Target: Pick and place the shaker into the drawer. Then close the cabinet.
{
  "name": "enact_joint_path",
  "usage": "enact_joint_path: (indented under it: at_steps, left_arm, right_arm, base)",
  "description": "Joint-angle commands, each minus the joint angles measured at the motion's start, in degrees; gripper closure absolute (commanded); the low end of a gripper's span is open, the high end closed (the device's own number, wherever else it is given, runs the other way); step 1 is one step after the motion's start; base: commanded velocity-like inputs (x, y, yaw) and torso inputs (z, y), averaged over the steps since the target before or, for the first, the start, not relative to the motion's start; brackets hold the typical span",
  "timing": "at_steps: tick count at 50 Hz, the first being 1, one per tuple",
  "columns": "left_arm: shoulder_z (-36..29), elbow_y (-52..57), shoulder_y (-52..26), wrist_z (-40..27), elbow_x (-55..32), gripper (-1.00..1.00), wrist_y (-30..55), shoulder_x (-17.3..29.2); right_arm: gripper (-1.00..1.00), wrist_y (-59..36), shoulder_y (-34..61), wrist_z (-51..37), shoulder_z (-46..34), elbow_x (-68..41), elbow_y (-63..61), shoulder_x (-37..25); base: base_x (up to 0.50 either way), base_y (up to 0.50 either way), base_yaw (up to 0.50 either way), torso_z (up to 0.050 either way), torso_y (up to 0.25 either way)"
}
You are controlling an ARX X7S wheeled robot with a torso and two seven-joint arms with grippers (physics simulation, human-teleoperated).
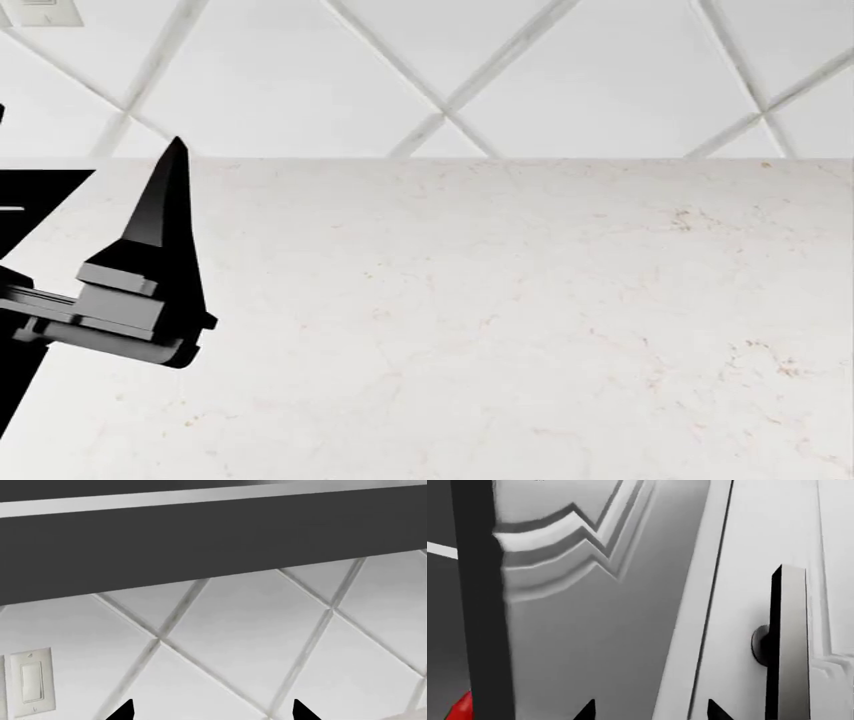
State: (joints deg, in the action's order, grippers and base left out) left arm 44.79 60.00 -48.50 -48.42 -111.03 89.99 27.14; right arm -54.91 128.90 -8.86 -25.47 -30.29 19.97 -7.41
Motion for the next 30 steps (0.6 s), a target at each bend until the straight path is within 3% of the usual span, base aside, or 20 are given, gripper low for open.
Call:
enact_joint_path:
  at_steps: [1, 7, 13, 30]
  left_arm:
    - [0.6, 0.0, 0.4, 0.2, -0.1, -1.00, 0.0, -0.2]
    - [1.2, 0.0, 0.7, 0.3, 0.0, -1.00, 0.0, -0.2]
    - [1.1, 0.0, 0.8, 0.8, 0.7, -1.00, 0.0, -0.2]
    - [1.4, 0.0, 0.7, -0.3, -0.6, -1.00, 0.0, 0.3]
  right_arm:
    - [-1.00, 9.2, -4.6, 10.9, -25.6, -44.3, 35.7, 7.4]
    - [-1.00, 16.3, -3.8, 13.4, -39.4, -53.0, 44.0, 7.4]
    - [-1.00, 20.0, -3.2, 14.3, -48.4, -58.9, 47.6, 7.4]
    - [-1.00, 23.1, -3.0, 15.5, -57.2, -63.4, 55.0, 6.6]
  base:
    - [0.01, 0.01, 0.01, 0.000, 0.000]
    - [0.01, 0.01, 0.01, 0.000, 0.000]
    - [0.01, 0.01, 0.01, 0.000, 0.000]
    - [0.01, 0.01, 0.01, 0.000, 0.000]
